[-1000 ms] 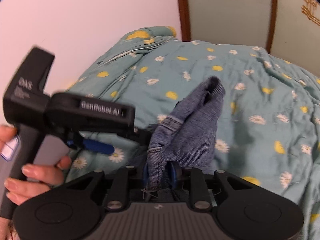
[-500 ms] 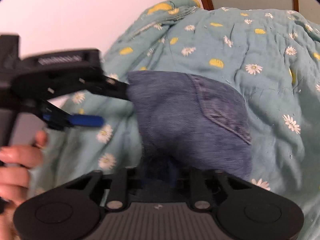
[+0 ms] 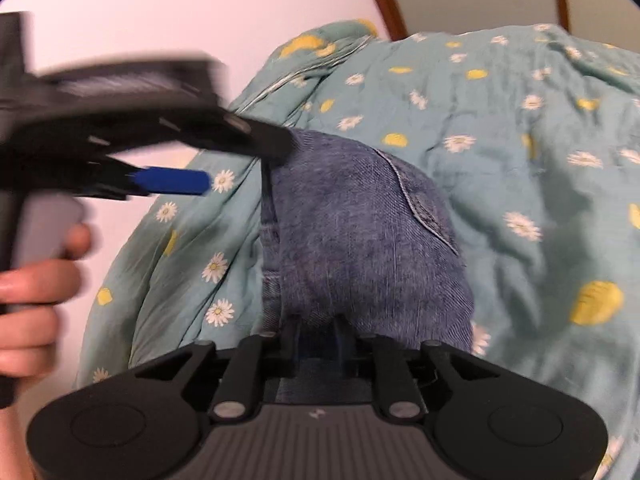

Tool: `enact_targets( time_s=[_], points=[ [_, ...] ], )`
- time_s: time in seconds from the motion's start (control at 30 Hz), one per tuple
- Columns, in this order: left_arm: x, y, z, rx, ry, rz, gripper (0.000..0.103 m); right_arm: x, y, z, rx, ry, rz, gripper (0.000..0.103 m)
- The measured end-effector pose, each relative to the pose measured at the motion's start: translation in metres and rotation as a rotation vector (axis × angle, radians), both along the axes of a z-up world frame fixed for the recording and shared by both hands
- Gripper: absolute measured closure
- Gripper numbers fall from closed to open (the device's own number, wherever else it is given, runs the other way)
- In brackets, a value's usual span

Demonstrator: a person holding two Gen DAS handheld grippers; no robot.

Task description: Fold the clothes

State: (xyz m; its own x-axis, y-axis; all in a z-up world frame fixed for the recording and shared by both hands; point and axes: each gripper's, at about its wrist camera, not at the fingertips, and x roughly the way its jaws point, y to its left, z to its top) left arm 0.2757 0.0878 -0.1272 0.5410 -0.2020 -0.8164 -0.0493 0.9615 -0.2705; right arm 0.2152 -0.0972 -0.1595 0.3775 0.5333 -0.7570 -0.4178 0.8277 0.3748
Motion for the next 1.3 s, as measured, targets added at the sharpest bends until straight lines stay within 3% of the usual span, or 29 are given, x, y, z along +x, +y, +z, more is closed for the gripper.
enact_targets(
  time_s=[0.1,0.23,0.33,0.43,0.53,0.63,0.73,0.8,0.93,1.03,1.1,1.2,1.3],
  points=[
    [0.008,0.004,-0.007,-0.033,0.013,0.013,0.006,-0.003,-0.001,0.0,-0.028,-0.027,0.008,0.082],
    [0.008,0.013,-0.009,0.004,0.005,0.036,0.006,-0.004,-0.016,0.011,0.081,-0.005,0.008,0.081],
    [0.007,0.028,-0.016,-0.02,0.026,0.067,0.006,-0.001,-0.033,0.022,0.156,-0.006,-0.008,0.081],
    [0.006,0.039,-0.022,-0.044,0.036,0.089,0.006,0.005,-0.044,0.023,0.129,-0.013,-0.071,0.081],
    [0.007,0.045,-0.025,-0.059,0.039,0.105,0.006,0.009,-0.03,0.013,0.082,0.013,-0.047,0.081],
    [0.012,0.041,-0.03,0.012,0.042,0.115,0.006,0.01,0.011,-0.011,-0.024,0.016,0.003,0.081],
    [0.017,0.039,-0.041,0.147,0.076,0.157,0.007,0.01,0.036,-0.036,-0.091,-0.012,0.012,0.082],
    [0.011,0.047,-0.037,0.087,0.08,0.168,0.017,0.011,0.048,-0.049,-0.098,-0.011,0.025,0.082],
    [-0.004,0.052,-0.016,-0.035,0.032,0.154,0.017,0.011,0.046,-0.05,-0.072,0.007,0.026,0.082],
    [0.008,0.017,-0.016,0.073,0.024,0.083,0.016,0.014,0.039,-0.047,-0.046,0.033,0.027,0.082],
    [0.021,0.005,-0.036,0.103,0.065,0.054,0.016,0.014,0.037,-0.043,-0.038,0.047,0.023,0.081],
    [0.036,0.002,-0.059,0.092,0.101,0.049,0.016,0.009,0.037,-0.037,-0.068,0.033,0.041,0.075],
    [0.047,0.01,-0.064,0.003,0.099,0.014,0.016,0.001,0.03,-0.024,-0.096,0.007,0.061,0.075]
  ],
)
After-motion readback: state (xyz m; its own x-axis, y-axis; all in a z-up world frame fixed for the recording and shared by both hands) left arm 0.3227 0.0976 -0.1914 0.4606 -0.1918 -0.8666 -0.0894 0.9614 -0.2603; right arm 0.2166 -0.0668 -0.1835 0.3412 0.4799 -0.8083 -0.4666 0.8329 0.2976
